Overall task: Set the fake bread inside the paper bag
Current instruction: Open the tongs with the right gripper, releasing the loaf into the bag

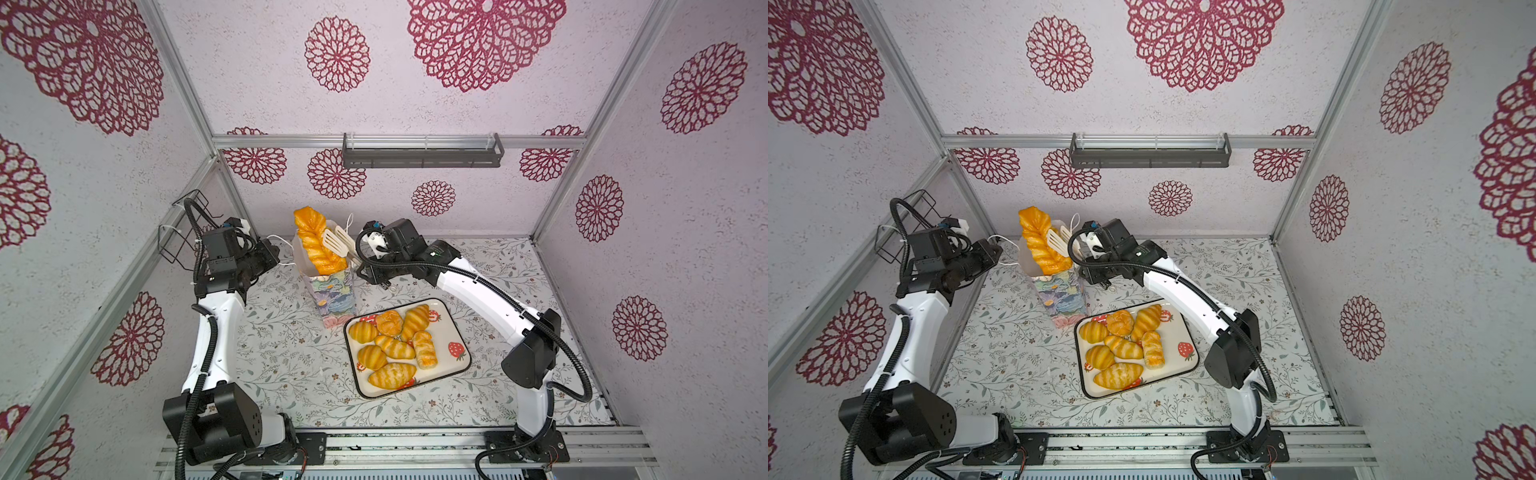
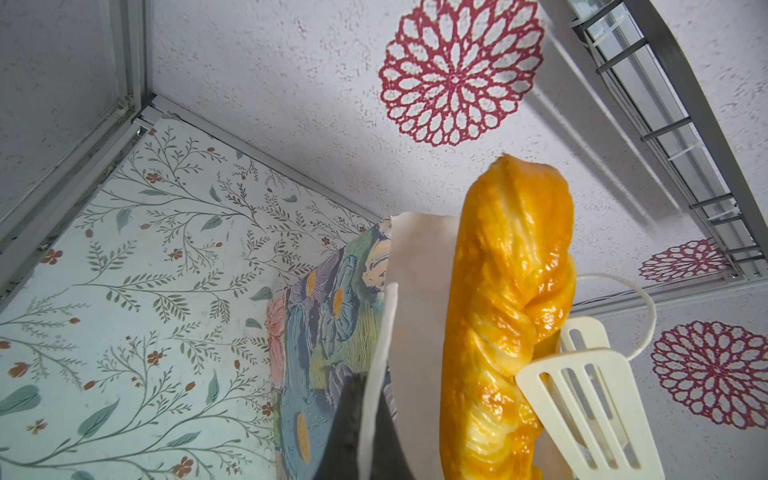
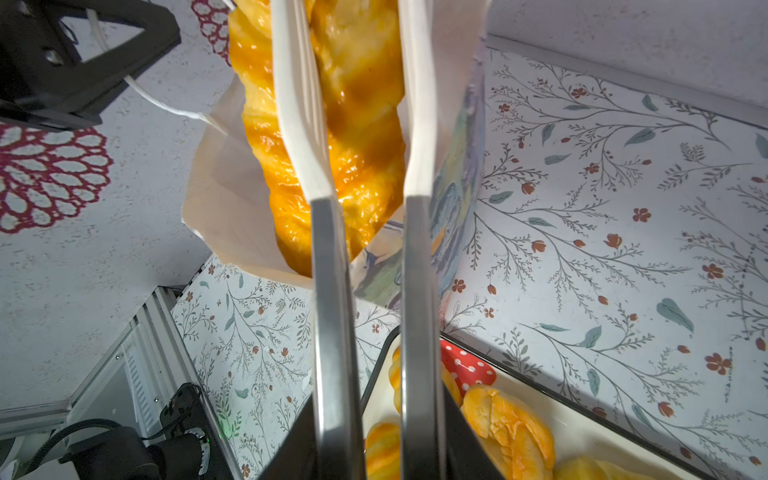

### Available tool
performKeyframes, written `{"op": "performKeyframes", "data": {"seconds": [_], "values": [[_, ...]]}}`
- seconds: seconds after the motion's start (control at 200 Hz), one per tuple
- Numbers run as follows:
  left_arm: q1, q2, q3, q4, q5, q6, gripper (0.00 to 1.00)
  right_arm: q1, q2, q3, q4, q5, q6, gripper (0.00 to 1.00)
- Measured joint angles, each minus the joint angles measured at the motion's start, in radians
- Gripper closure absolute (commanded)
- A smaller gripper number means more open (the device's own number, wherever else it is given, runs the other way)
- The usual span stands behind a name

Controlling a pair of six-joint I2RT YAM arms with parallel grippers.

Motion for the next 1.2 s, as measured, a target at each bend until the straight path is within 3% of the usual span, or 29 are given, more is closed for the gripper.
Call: {"op": "performKeyframes", "data": {"seconds": [0.125, 0.29, 0.811, 1.201], "values": [[0.000, 0.000, 0.000, 0.000, 0.000, 0.000, 1.00, 0.002, -0.018, -0.030, 0.012, 0.000, 0.010, 0.56], [-0.003, 0.000, 0.000, 0.000, -0.001, 0.000, 1.00, 0.002, -0.024, -0.040, 0.034, 0.000, 0.014, 0.53], [-0.023, 0.000, 0.000, 0.000, -0.001, 0.002, 1.00, 0.002, -0.026, 0.011, 0.029, 0.005, 0.013, 0.53], [-0.025, 0.000, -0.002, 0.003, -0.001, 0.005, 1.00, 0.002, -0.122, 0.011, -0.011, 0.071, -0.005, 0.54]]}}
